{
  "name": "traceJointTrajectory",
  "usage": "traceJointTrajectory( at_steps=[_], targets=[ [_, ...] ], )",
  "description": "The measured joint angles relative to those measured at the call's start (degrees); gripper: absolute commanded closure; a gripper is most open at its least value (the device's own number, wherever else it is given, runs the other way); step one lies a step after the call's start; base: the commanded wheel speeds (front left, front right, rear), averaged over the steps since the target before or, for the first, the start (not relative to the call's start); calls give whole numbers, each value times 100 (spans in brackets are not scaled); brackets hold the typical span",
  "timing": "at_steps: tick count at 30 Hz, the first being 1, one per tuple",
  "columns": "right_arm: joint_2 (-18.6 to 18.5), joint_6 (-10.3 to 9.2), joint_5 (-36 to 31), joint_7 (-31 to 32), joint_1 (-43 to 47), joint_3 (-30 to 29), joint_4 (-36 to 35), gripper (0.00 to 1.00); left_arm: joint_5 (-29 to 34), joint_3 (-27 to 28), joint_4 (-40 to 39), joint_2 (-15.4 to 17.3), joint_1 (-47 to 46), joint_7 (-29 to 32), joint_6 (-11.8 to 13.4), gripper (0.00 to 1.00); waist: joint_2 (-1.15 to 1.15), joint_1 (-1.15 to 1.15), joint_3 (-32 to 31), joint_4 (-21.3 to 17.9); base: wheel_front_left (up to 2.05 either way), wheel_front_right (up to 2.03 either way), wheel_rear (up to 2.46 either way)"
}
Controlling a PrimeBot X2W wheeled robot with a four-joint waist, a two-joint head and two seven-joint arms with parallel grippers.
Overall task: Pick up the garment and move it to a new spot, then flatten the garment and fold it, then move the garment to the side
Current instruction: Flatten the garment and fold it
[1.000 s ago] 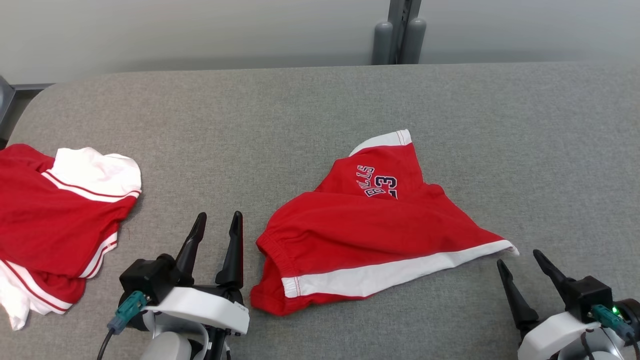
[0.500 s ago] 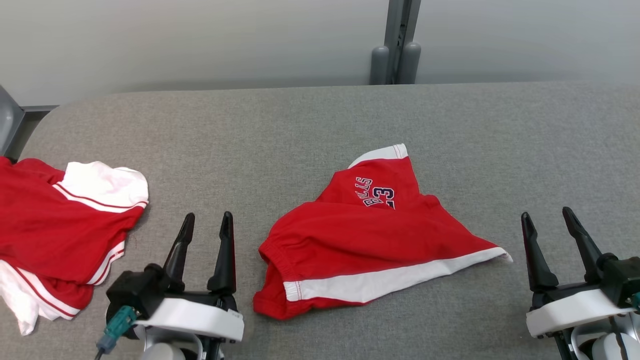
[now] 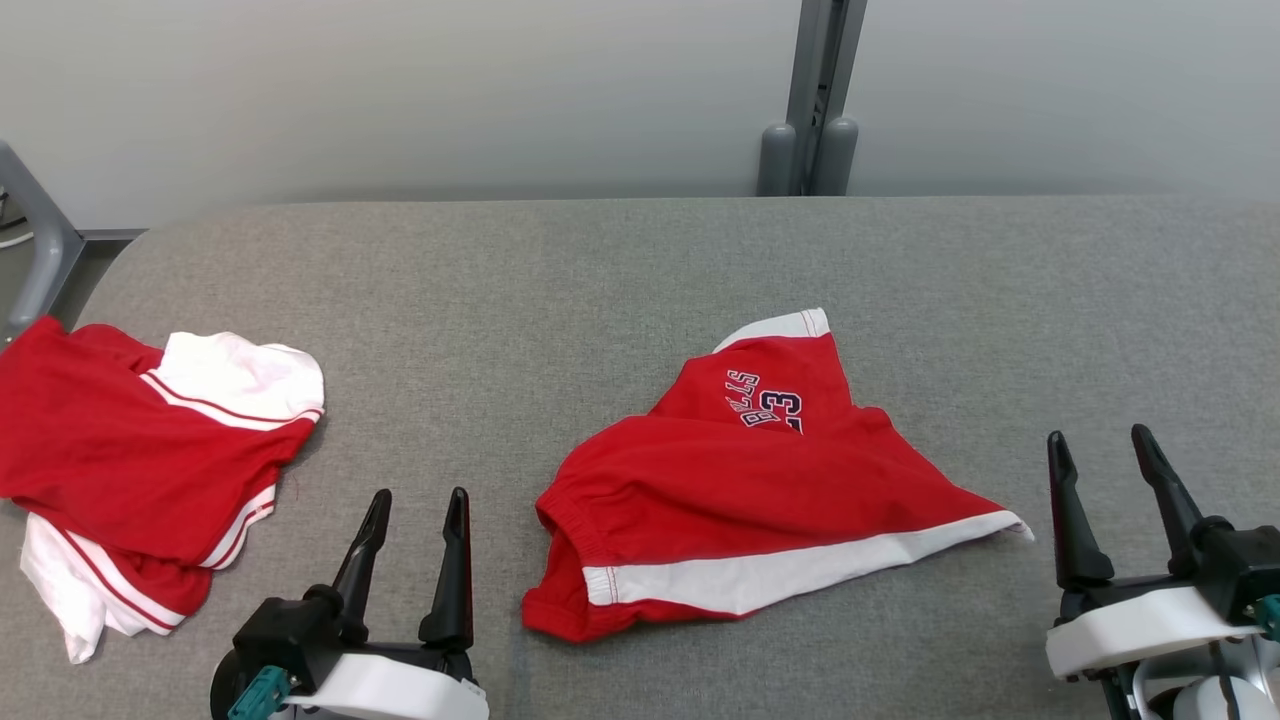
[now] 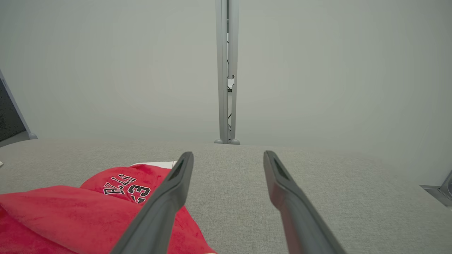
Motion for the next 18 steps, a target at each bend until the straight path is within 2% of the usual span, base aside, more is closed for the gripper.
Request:
traceJointTrajectory(
  at_steps=[12,18],
  targets=[
    [109,-1,14,0,4,136,144,0,100,-42,118,0,-3,0,-27,0,0,0,-121,39,0,0,0],
    [121,0,32,0,26,179,178,0,77,-294,554,2,-1,4,-200,0,0,0,-159,32,0,0,0]
  ],
)
